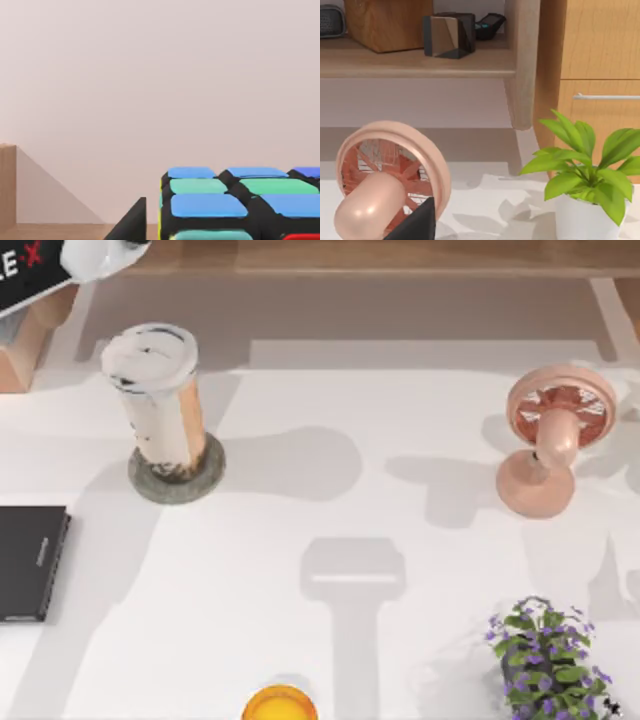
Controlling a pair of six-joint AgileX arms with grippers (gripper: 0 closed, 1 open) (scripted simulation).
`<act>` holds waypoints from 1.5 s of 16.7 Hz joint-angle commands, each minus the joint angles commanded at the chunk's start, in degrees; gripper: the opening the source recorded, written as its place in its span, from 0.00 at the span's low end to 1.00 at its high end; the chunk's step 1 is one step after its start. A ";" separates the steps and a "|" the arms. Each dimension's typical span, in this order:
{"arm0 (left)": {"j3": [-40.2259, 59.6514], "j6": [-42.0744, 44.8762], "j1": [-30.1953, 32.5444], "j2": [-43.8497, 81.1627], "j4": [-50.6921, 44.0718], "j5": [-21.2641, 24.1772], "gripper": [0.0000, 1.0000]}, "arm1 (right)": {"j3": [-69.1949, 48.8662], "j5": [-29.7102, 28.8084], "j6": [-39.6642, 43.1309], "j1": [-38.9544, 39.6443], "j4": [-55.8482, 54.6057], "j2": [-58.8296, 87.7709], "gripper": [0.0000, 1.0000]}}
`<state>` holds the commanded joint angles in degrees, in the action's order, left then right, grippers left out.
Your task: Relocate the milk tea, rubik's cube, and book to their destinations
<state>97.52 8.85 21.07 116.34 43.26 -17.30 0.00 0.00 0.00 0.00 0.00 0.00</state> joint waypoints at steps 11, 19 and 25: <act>-0.85 0.04 0.28 -0.67 0.23 -0.11 1.00 | 0.00 0.00 0.00 0.00 0.00 0.00 1.00; -7.35 0.52 1.17 -5.18 2.23 -0.95 1.00 | 0.00 0.00 0.00 0.00 0.00 0.00 1.00; -8.77 0.63 1.11 -6.04 2.76 -1.19 1.00 | 0.00 0.00 0.00 0.00 0.00 0.00 1.00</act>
<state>88.75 9.47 22.17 110.30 46.02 -18.49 0.00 0.00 0.00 0.00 0.00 0.00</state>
